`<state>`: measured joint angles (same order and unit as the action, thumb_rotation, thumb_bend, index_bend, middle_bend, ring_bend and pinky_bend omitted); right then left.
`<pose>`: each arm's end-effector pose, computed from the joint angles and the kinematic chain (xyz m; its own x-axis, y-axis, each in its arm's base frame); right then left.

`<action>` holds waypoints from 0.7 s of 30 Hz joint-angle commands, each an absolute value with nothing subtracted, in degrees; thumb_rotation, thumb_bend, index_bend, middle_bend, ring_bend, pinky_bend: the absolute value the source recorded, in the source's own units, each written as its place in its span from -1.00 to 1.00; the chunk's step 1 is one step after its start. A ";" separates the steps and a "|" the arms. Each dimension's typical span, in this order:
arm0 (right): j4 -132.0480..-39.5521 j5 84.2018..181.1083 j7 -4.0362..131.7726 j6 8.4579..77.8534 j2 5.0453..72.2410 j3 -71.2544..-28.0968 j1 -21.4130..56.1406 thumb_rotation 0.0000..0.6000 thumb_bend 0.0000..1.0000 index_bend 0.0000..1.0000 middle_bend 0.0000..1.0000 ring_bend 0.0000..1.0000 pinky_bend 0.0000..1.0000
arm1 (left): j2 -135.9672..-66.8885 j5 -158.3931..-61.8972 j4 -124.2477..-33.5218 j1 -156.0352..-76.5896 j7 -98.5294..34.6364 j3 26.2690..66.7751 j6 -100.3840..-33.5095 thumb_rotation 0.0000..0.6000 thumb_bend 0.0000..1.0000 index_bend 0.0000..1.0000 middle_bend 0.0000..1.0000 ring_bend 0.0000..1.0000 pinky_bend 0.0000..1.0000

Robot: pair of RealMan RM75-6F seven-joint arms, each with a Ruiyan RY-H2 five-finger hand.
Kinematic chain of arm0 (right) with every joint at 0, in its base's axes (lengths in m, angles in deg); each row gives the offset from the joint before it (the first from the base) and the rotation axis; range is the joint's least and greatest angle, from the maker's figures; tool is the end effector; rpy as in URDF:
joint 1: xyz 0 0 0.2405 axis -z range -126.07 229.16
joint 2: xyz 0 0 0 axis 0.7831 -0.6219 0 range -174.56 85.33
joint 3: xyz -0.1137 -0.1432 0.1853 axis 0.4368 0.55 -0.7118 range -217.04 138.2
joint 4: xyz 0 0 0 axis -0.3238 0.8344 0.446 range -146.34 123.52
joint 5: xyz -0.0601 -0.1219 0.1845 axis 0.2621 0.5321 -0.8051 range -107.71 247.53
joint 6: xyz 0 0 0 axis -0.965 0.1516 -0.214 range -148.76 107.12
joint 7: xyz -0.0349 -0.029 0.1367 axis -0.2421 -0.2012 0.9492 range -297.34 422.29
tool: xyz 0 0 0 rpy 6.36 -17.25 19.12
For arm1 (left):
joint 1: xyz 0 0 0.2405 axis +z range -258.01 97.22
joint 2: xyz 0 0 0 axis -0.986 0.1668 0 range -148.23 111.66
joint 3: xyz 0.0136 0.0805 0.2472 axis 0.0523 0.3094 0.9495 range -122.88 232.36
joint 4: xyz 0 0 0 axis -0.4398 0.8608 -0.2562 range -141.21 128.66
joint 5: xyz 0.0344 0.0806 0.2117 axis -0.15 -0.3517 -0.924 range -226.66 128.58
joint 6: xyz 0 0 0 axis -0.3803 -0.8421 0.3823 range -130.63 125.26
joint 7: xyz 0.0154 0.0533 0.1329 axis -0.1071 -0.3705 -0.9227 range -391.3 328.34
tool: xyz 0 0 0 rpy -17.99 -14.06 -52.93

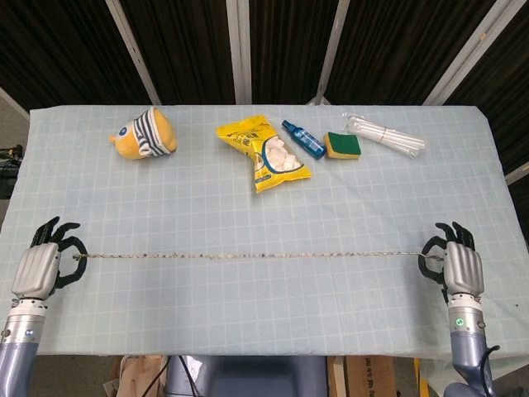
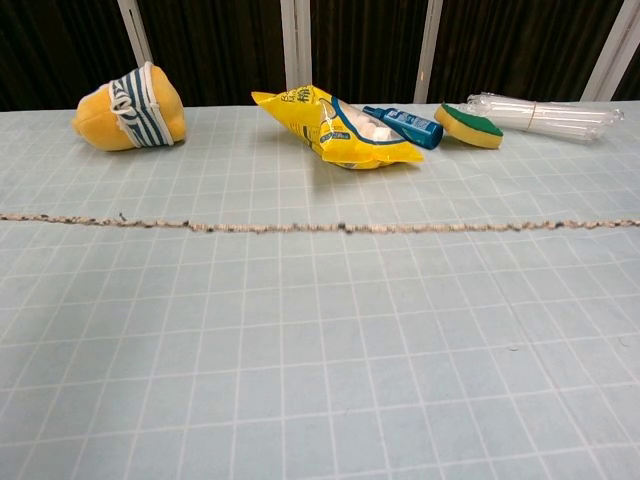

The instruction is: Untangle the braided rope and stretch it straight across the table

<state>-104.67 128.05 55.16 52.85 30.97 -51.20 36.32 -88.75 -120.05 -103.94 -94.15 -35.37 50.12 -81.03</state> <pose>-0.3107 -0.2615 0.0836 0.1782 -0.0594 0.9822 -0.9478 0.2579 0.1875 -0.2932 0.2304 0.0952 0.2301 0.0814 0.9697 0.9686 0.0777 -0.2364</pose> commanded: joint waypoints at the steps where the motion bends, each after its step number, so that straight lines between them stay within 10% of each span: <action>1: -104.28 127.56 55.04 52.63 31.05 -51.50 36.38 1.00 -0.03 0.31 -0.59 -1.00 -1.00 | -88.86 -119.98 -103.51 -94.07 -35.54 50.07 -80.74 1.00 0.15 0.16 -0.62 -1.00 -1.00; 21: -101.19 127.18 51.73 49.43 32.60 -49.77 35.77 1.00 -0.03 0.31 -0.59 -1.00 -1.00 | -92.27 -118.98 -99.10 -94.55 -43.01 51.31 -77.45 1.00 0.14 0.16 -0.62 -1.00 -1.00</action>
<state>-101.31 127.15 51.89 49.56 32.48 -49.90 35.84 -91.77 -119.17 -99.76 -94.43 -42.20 51.20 -77.60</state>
